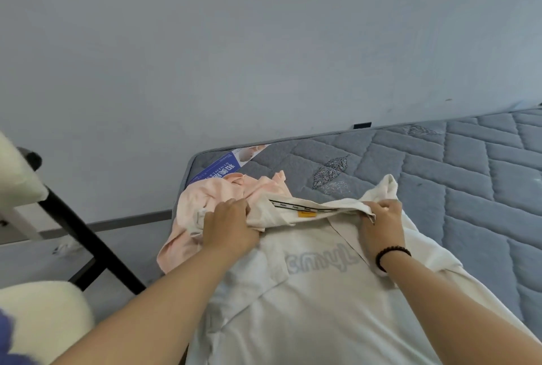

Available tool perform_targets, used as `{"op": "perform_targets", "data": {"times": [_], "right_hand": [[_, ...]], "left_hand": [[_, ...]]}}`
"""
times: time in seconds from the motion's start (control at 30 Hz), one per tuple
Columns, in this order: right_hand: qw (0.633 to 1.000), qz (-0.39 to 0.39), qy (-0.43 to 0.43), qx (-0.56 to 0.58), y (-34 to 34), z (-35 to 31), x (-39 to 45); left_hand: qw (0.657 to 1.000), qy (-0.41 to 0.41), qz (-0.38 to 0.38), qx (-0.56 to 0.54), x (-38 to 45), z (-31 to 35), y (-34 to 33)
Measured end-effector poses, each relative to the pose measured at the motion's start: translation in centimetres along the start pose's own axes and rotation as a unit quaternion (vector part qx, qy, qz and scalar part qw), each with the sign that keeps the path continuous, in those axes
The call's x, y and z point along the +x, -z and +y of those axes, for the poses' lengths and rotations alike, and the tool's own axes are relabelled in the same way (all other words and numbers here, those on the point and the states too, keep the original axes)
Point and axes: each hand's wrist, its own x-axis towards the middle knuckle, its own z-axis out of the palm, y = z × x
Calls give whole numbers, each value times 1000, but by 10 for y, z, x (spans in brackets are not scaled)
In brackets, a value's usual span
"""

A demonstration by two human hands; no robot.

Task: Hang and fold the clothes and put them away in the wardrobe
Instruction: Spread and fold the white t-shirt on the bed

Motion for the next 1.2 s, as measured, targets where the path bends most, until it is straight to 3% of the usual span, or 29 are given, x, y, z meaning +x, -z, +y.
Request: {"op": "perform_targets", "data": {"times": [0.23, 0.5, 0.63, 0.73, 0.87, 1.03, 1.2], "right_hand": [[991, 0, -29, 133, 74, -17, -67], [998, -13, 15, -58, 167, 19, -202], [996, -29, 27, -78, 201, 42, -266], [996, -55, 7, -73, 221, 58, -309], [993, -84, 6, -83, 243, 75, -357], [988, -118, 18, -97, 263, 84, -403], [991, -103, 40, -70, 268, 90, -425]], "left_hand": [[995, -95, 8, -1, -108, 14, 38], [971, -226, -30, 72, -241, 32, 53], [955, -258, -80, 123, -305, 35, 42], [953, -265, -101, 103, -349, 37, 34], [939, -321, -85, 87, -401, 35, 30], [912, -396, 8, 106, -443, 31, 29], [888, -444, -7, 122, -460, 15, 17]]}}
